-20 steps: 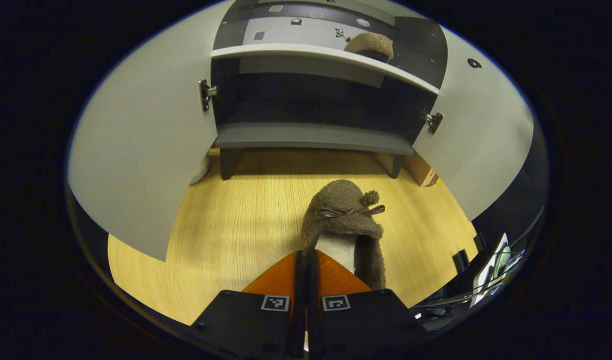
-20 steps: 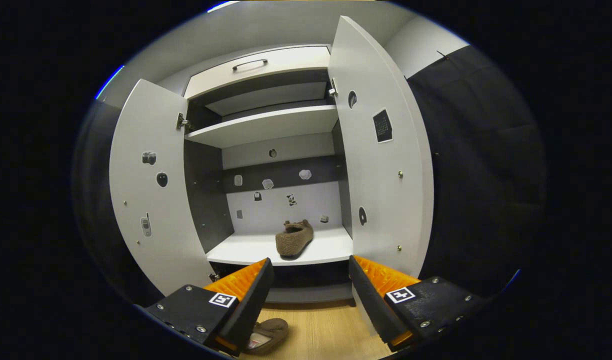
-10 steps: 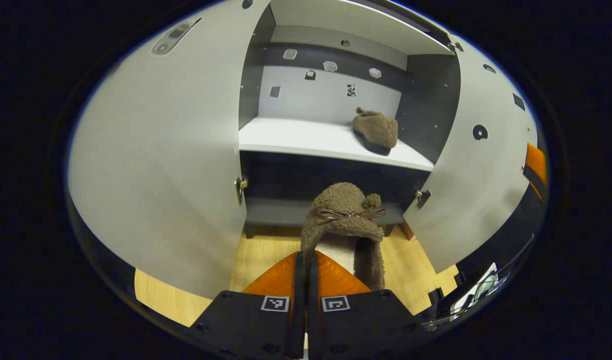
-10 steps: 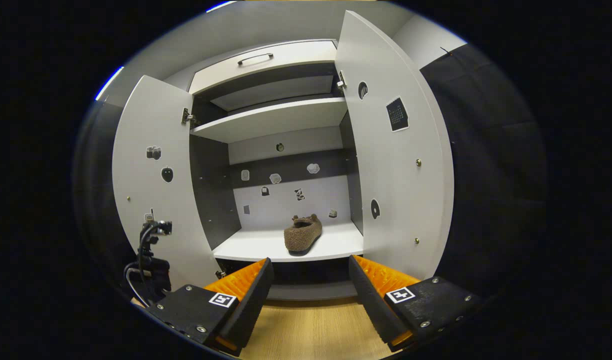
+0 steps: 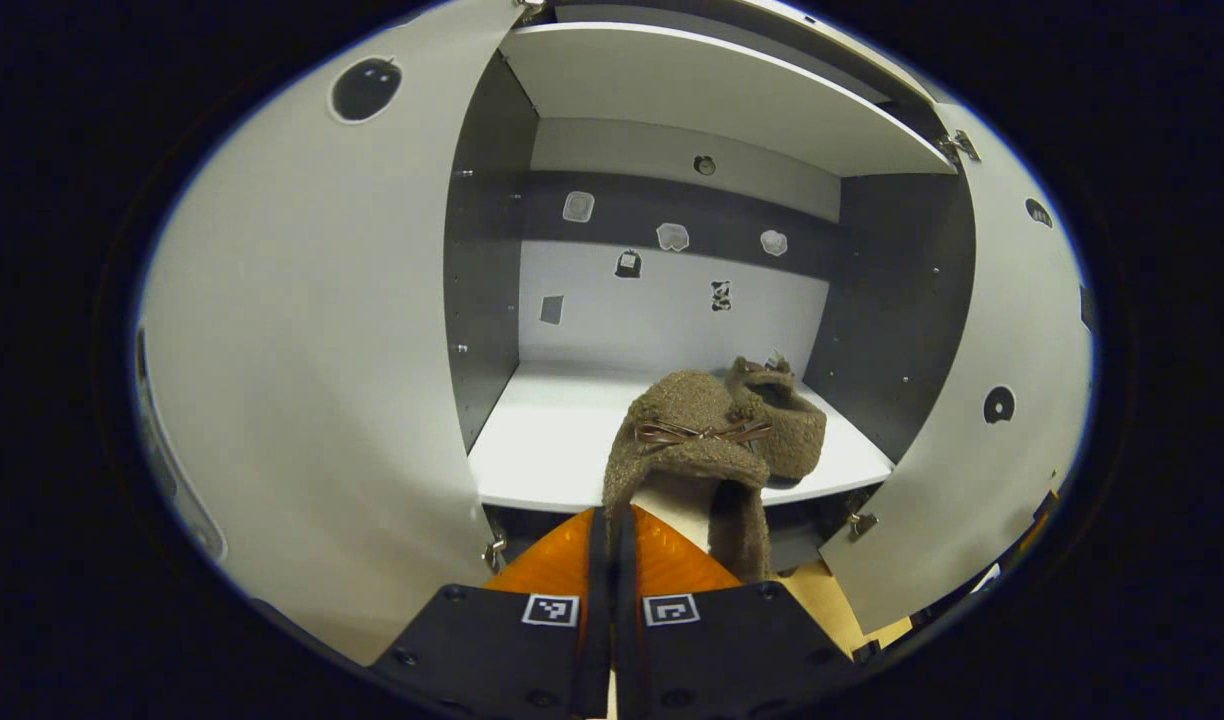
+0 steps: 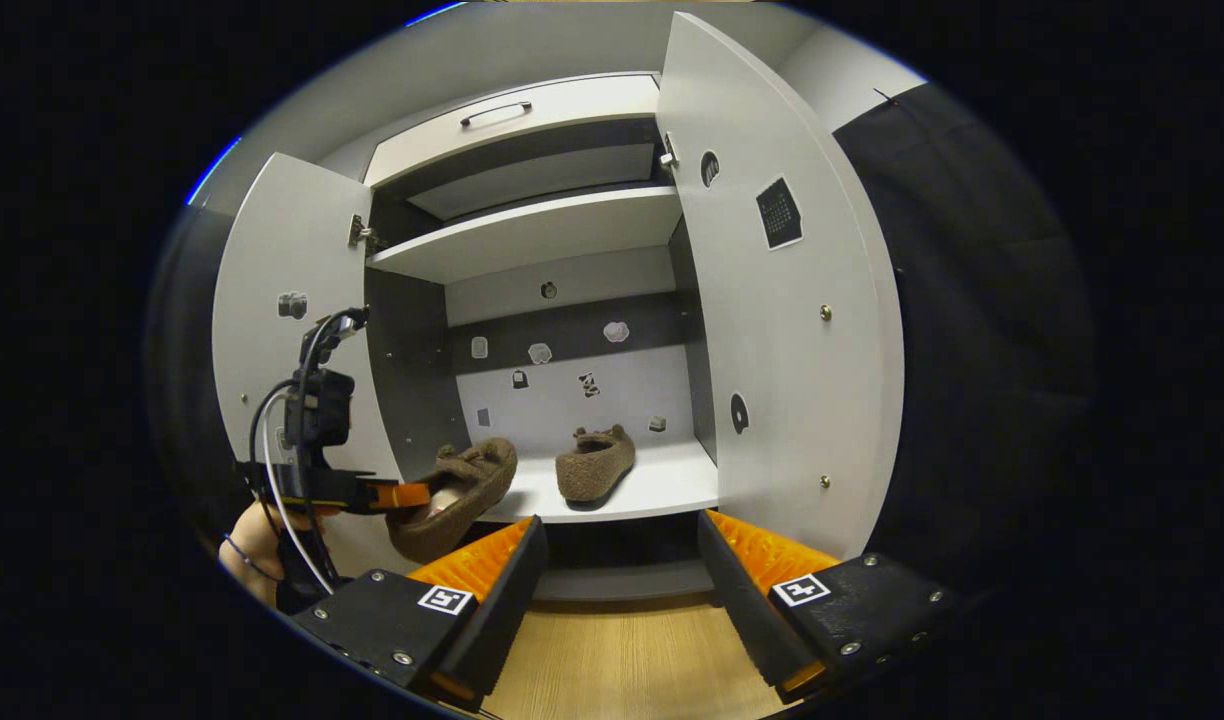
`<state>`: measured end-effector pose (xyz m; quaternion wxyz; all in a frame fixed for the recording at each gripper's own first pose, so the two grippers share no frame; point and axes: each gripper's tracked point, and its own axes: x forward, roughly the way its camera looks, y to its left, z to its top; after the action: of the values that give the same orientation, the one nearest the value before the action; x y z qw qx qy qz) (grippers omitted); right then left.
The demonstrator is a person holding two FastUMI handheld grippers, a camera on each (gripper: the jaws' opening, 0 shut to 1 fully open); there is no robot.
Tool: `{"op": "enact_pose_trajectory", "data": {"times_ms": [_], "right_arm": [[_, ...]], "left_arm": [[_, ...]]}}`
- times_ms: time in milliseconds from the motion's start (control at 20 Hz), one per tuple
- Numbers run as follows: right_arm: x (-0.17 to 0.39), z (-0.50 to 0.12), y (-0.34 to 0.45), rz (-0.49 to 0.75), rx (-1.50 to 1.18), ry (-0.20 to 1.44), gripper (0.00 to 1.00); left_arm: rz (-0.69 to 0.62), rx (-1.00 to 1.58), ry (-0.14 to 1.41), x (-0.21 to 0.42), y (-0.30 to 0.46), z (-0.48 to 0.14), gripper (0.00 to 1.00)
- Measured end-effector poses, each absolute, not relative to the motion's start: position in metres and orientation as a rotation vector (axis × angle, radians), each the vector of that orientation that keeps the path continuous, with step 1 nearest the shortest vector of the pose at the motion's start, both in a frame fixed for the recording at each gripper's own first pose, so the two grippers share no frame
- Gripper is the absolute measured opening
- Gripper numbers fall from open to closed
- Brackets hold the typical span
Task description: Grab one shoe with the right hand and put it into the shoe cabinet, grab the other shoe with the left hand and put it into the shoe cabinet; then close the right door with the right hand and the left door with the left hand.
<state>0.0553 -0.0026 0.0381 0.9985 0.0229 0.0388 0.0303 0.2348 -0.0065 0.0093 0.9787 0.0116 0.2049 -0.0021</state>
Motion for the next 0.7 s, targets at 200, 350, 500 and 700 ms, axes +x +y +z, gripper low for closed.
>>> {"op": "enact_pose_trajectory", "data": {"times_ms": [200, 350, 500, 700], "right_arm": [[0.061, 0.038, -0.009, 0.048, 0.046, 0.082, 0.93], [0.062, 0.028, -0.006, 0.042, 0.049, 0.082, 0.93], [0.065, 0.025, -0.006, 0.041, 0.058, 0.094, 0.93], [0.072, 0.021, -0.005, 0.038, 0.065, 0.107, 0.93]], "left_arm": [[0.026, -0.012, 0.409, 0.284, 0.002, 0.013, 0.09], [0.04, -0.026, 0.429, 0.322, 0.008, 0.004, 0.1], [0.047, -0.04, 0.466, 0.348, 0.011, -0.009, 0.09], [0.067, 0.012, 0.517, 0.364, 0.018, -0.029, 0.09]]}}
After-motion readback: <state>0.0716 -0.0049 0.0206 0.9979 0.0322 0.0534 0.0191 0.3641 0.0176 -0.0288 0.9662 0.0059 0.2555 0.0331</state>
